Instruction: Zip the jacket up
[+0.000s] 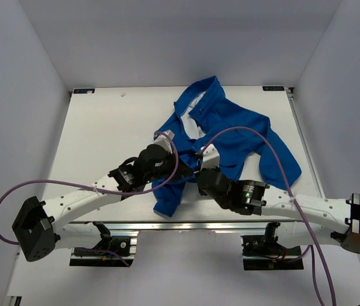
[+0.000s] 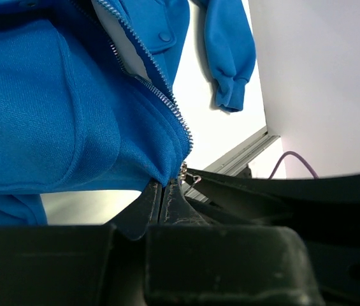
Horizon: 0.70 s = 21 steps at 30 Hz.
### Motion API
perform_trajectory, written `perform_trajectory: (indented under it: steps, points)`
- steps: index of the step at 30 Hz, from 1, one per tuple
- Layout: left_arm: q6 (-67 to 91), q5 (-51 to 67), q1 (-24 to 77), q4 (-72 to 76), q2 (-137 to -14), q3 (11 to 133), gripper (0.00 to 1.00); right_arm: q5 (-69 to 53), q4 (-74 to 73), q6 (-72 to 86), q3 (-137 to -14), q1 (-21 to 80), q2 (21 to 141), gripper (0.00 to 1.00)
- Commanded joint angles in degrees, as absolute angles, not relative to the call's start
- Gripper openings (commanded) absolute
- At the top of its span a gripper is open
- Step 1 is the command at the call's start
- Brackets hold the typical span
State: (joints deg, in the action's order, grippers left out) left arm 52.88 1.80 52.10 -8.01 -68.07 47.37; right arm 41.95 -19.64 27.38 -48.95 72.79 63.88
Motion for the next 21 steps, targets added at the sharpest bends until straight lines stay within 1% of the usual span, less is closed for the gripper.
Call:
perform_trajectory:
  steps: [1,2,4,8,11,12,13,16,21]
  points:
    - [50.8,5.2,53.0,-11.6,-67.2,48.3,0.0,33.5,-15.5,25.9,-50.2,70.0,61.1,0.04]
    - [50.4,5.3,53.0,-11.8,-67.2,48.3,0.0,31.6,-15.9,25.8,-50.4,69.4,60.9,0.02]
    - [48.9,5.9,53.0,-12.3,-67.3,48.4,0.0,28.6,-17.4,24.2,-51.3,67.4,60.5,0.0]
    - [45.4,7.4,53.1,-14.6,-68.2,49.7,0.0,17.8,-20.3,20.5,-53.4,63.9,60.8,0.04]
    - [43.4,6.9,53.0,-17.0,-68.0,50.8,0.0,14.8,-22.7,18.2,-54.8,62.1,61.3,0.04]
    - [43.2,6.4,53.0,-17.3,-67.8,50.8,0.0,14.1,-23.0,17.7,-55.0,61.4,61.5,0.03]
    - [42.3,6.6,53.0,-17.1,-67.6,50.8,0.0,13.1,-23.6,17.7,-55.4,61.1,61.4,0.0]
    - [40.4,8.5,53.0,-16.6,-67.5,50.8,0.0,10.2,-23.6,15.9,-55.7,59.2,61.4,0.0]
    - [38.8,10.0,53.0,-17.4,-68.6,51.7,0.0,0.5,-25.0,12.4,-56.9,56.3,63.0,0.0]
